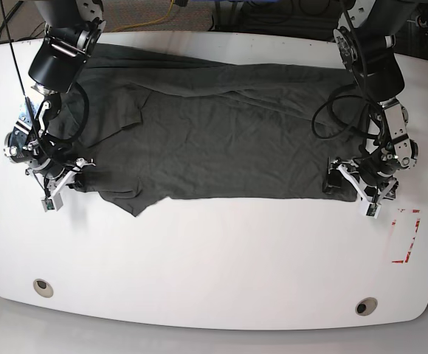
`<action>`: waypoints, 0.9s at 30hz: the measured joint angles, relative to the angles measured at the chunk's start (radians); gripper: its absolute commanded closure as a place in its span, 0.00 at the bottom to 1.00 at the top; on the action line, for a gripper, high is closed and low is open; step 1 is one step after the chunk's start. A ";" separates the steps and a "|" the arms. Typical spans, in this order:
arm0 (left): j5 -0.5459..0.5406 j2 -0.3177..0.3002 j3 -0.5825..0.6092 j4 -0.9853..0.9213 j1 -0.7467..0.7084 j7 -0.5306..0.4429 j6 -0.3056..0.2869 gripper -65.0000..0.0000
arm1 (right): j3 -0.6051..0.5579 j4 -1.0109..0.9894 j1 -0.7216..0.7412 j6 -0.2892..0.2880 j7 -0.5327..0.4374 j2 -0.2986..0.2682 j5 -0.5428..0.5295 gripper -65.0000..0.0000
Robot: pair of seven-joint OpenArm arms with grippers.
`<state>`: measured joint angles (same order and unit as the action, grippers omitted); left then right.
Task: Layout the t-shirt on the table in an organized manner, then fold the t-shirt properly
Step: 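Adjust both grippers' grip on the hem-side edge corners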
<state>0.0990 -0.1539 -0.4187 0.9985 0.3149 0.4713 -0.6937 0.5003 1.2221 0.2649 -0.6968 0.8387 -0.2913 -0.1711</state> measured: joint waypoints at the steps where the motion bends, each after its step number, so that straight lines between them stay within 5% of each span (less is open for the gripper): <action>1: 0.000 0.001 0.000 0.000 0.000 0.000 0.000 0.00 | 0.000 0.000 0.000 0.000 0.000 0.000 0.000 0.96; 22: -0.003 0.021 0.038 0.006 -0.010 -0.019 0.005 0.06 | 0.000 0.000 0.000 0.000 0.000 0.000 0.000 0.96; 27: -0.004 0.021 0.038 0.006 -0.010 -0.019 0.004 0.20 | 0.000 0.000 0.000 0.000 0.000 0.000 0.000 0.96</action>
<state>0.0952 -0.1333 -0.3805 1.0050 0.3050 0.4519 -0.6895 0.5003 1.2221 0.2649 -0.6968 0.8391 -0.2909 -0.1711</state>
